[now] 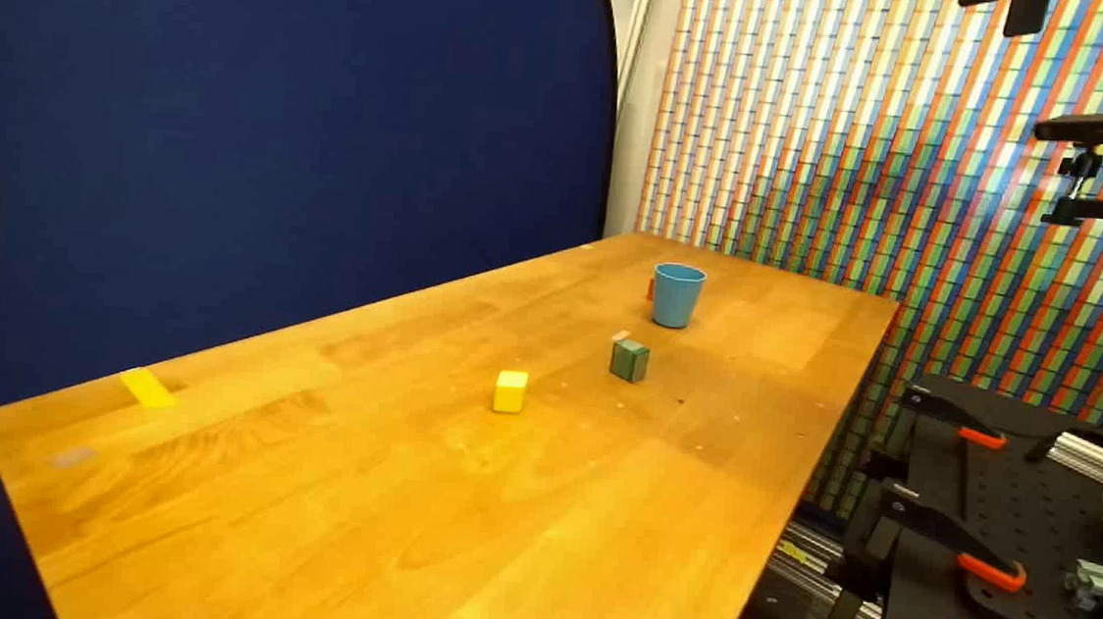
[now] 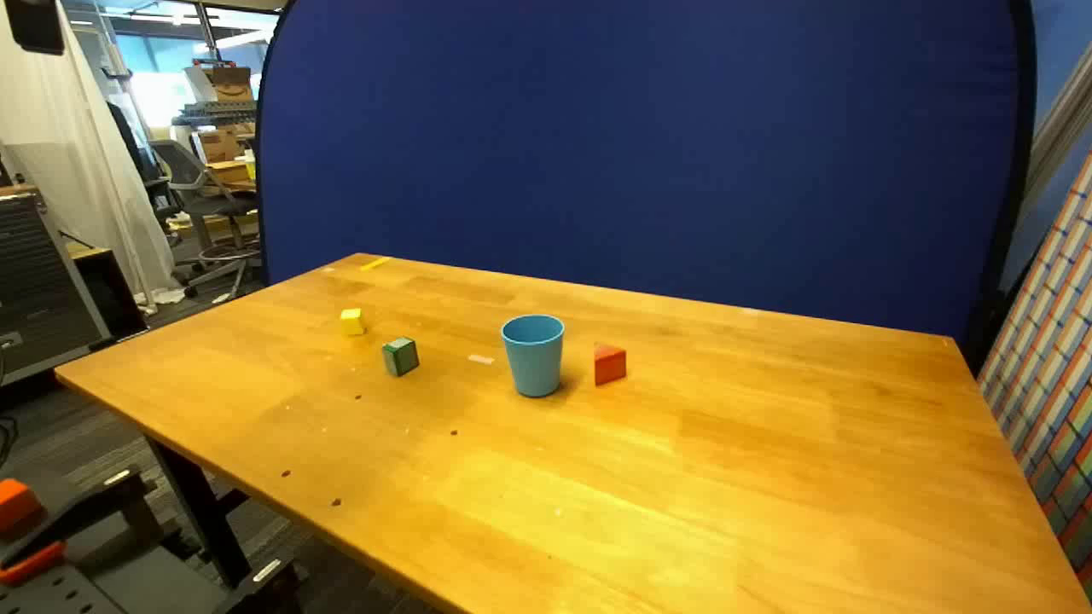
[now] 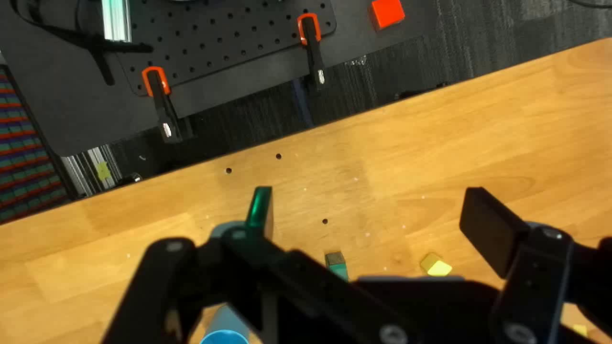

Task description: Put the yellow cube inside the light blue cup

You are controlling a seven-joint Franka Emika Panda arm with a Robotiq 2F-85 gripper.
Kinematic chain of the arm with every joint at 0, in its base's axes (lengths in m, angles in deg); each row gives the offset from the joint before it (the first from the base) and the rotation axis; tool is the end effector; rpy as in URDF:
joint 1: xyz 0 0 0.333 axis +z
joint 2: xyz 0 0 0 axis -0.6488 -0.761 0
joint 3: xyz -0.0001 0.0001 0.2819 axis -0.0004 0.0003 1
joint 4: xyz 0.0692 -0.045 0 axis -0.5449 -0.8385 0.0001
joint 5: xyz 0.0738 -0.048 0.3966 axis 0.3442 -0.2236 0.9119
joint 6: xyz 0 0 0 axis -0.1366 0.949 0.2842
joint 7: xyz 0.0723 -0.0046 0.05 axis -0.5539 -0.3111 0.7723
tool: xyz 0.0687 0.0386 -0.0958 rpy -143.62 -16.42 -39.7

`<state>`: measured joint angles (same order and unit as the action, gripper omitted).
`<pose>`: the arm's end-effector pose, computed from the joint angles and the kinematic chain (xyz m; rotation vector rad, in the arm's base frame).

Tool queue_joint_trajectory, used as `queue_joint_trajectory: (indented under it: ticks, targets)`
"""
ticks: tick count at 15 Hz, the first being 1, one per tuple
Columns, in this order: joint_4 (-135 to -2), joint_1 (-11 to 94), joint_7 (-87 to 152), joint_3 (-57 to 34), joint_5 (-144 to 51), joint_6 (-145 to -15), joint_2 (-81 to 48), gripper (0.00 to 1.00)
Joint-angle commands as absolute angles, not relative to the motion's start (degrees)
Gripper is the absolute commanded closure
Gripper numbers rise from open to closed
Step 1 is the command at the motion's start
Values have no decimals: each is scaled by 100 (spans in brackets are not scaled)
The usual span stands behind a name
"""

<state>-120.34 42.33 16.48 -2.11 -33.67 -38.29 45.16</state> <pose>0.3329 0.0633 0.4724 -3.0226 0.4301 0.2165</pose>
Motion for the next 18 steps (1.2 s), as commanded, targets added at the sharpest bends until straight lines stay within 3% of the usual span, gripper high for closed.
queue_joint_trajectory:
  ticks: [1,7,18]
  targets:
    - [-11999,4103,1720,-119,-3310,-3805,4522,0]
    - [-11992,4036,1515,44,-3319,-4219,4290,0]
    - [-11699,4446,1695,470,-3436,-7825,323,0]
